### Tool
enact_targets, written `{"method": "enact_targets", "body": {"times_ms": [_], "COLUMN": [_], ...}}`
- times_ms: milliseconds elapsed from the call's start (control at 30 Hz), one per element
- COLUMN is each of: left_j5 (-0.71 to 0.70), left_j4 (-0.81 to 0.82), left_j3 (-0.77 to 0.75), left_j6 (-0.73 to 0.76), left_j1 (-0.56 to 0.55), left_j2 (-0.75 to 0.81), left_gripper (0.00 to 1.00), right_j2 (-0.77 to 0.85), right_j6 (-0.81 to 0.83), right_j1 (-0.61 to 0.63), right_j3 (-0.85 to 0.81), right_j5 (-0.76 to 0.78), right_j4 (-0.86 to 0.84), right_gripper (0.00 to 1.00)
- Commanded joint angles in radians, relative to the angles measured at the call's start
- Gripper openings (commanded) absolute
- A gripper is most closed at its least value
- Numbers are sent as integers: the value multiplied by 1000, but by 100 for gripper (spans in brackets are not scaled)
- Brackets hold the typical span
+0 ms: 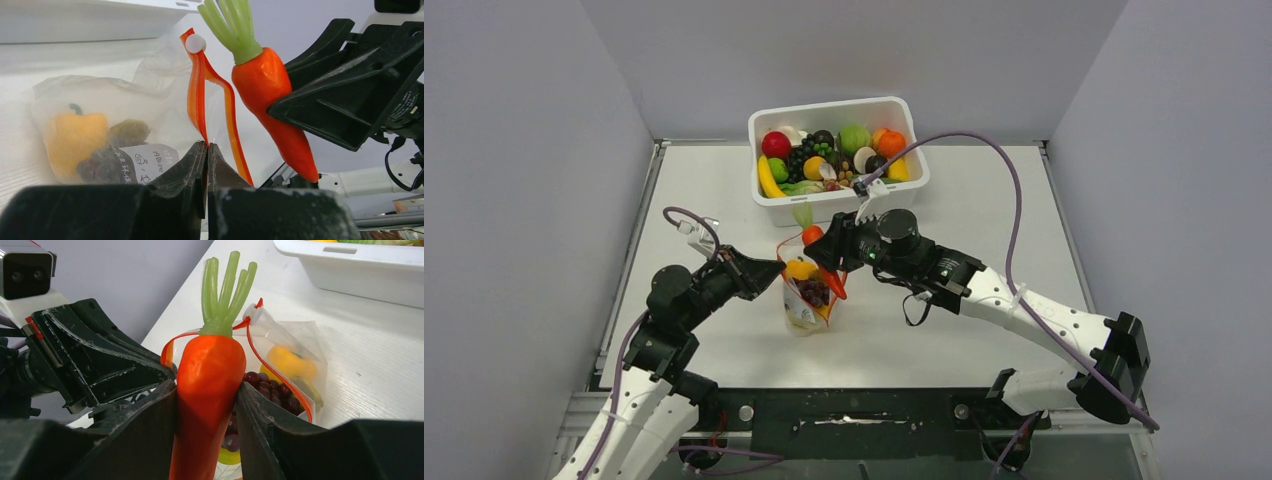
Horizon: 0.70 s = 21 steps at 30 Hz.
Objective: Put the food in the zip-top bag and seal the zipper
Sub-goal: Place the fake vegetable in the zipper food storage bag.
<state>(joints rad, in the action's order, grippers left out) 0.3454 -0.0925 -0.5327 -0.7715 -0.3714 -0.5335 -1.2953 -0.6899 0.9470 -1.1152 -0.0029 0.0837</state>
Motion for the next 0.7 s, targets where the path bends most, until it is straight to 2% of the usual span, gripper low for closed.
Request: {"method": "enact_targets", "body": {"times_ms": [0, 667], "left_j5": [10, 19], "left_j4": [121, 84], "left_j3": [-7, -13], "left_j6": [-30, 1], "left_j1": [-4, -3], "left_j2": [22, 57], "left_gripper": [0, 0], "right_j2": [-5, 19], "right_j6": [-8, -8], "right_j1": [26, 78], "right_j3": [-11, -14], "right_j5": [41, 83], "right_j4": [-44, 158], "right_gripper": [32, 30]}}
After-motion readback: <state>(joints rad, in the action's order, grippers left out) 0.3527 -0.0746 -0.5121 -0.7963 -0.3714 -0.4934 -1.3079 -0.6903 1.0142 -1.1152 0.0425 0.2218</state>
